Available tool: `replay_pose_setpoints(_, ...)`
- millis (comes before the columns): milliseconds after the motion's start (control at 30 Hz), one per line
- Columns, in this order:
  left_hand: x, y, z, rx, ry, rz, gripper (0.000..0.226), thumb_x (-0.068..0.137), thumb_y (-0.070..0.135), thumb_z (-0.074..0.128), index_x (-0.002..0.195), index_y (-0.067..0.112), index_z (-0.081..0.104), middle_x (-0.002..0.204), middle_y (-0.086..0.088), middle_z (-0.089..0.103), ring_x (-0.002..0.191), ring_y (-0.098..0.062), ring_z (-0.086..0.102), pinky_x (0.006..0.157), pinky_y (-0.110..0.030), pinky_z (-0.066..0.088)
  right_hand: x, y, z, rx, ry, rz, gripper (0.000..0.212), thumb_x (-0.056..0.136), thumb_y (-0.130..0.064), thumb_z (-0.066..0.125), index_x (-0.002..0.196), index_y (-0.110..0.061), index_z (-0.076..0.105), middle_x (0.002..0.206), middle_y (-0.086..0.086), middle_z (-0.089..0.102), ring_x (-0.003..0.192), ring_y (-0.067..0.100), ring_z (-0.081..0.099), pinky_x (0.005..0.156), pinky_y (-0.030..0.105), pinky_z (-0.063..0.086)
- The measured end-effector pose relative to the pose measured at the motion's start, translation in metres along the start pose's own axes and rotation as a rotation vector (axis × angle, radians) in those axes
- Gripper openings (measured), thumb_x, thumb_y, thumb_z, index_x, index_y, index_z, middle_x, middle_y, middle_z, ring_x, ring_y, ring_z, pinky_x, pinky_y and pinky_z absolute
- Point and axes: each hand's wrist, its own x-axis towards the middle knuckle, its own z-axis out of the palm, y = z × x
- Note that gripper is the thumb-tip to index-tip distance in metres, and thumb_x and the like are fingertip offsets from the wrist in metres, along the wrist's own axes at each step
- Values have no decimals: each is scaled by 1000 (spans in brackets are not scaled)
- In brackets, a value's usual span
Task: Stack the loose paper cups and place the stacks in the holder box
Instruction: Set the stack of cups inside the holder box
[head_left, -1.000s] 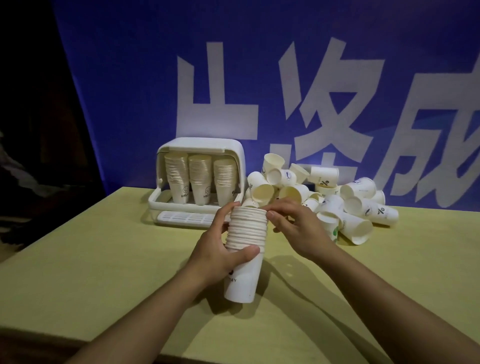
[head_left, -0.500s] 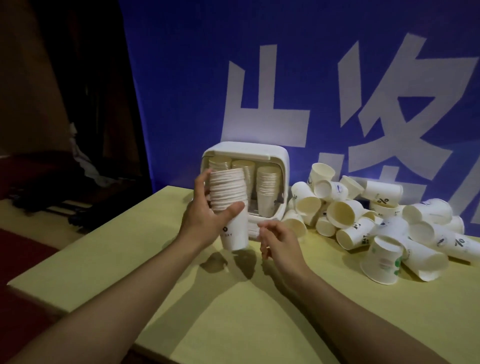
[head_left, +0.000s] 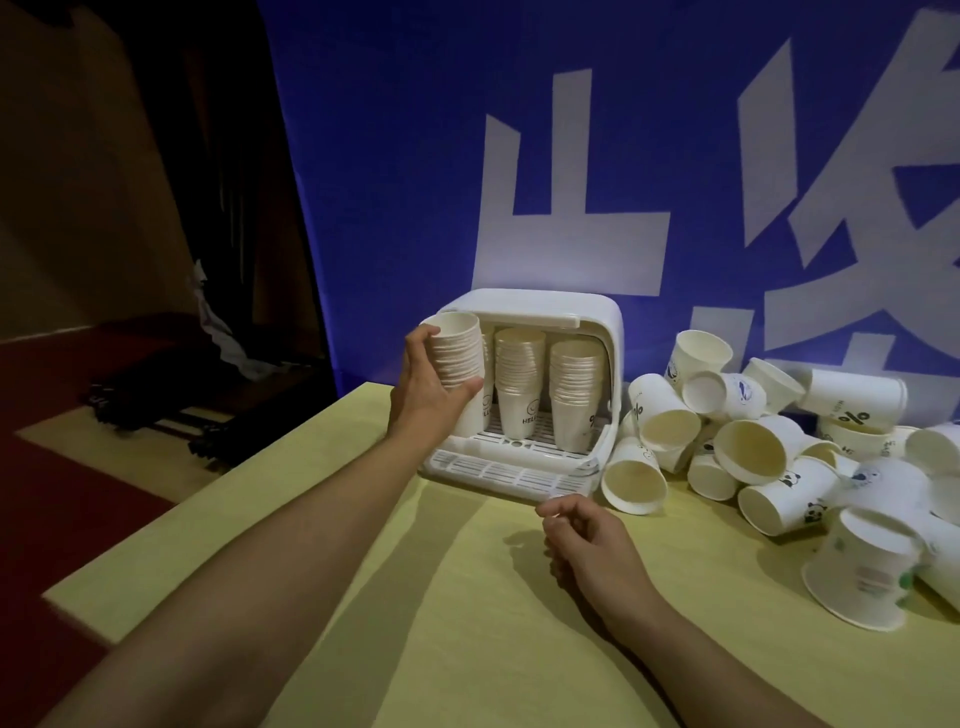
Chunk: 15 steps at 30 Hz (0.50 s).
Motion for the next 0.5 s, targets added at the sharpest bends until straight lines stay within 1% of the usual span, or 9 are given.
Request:
replay_pose_setpoints(133, 6, -14, 16, 89, -21, -40, 78, 80, 34, 83, 133, 32, 25, 141, -1, 49, 112, -30, 58, 87, -39, 47, 2, 1, 0, -11, -19, -8, 13, 100, -5, 53, 99, -8, 66, 65, 1, 53, 61, 21, 42, 56, 34, 36)
replay_pose_setpoints(233, 6, -28, 23, 176, -73, -92, 79, 79, 34, 84, 133, 30, 26, 142, -3, 49, 116, -32, 58, 91, -41, 46, 2, 2, 0, -17, -23, -9, 14, 100, -5, 53, 99, -8, 66, 66, 2, 52, 63, 22, 42, 56, 33, 36)
replay_pose_setpoints(333, 6, -34, 26, 194, -98, -100, 79, 81, 37, 82, 137, 27, 27, 145, -6, 46, 122, -33, 54, 96, -43, 45, 2, 1, 0, -30, -26, -1, 15, 100, -6, 53, 98, -9, 67, 67, 3, 53, 64, 22, 43, 57, 33, 38)
replay_pose_setpoints(400, 8, -34, 25, 194, -82, -77, 71, 87, 43, 75, 140, 26, 32, 150, -6, 40, 129, -32, 48, 101, -44, 42, 1, 1, 0, -44, -28, -1, 15, 100, -7, 53, 98, -11, 68, 68, 4, 54, 65, 21, 45, 57, 32, 40)
replay_pose_setpoints(467, 11, -32, 20, 230, -41, -23, 52, 95, 47, 63, 138, 25, 44, 155, -5, 32, 138, -30, 37, 106, -44, 39, 1, 0, 0, -56, -28, -3, 16, 100, -7, 53, 98, -11, 68, 69, 4, 54, 66, 21, 46, 57, 30, 42)
replay_pose_setpoints(500, 14, -31, 16, 265, -21, 20, 42, 98, 46, 58, 134, 26, 51, 156, -3, 32, 141, -28, 32, 106, -44, 39, 0, 0, 0, -64, -29, -4, 16, 100, -7, 52, 98, -12, 68, 70, 4, 55, 66, 20, 47, 57, 29, 42)
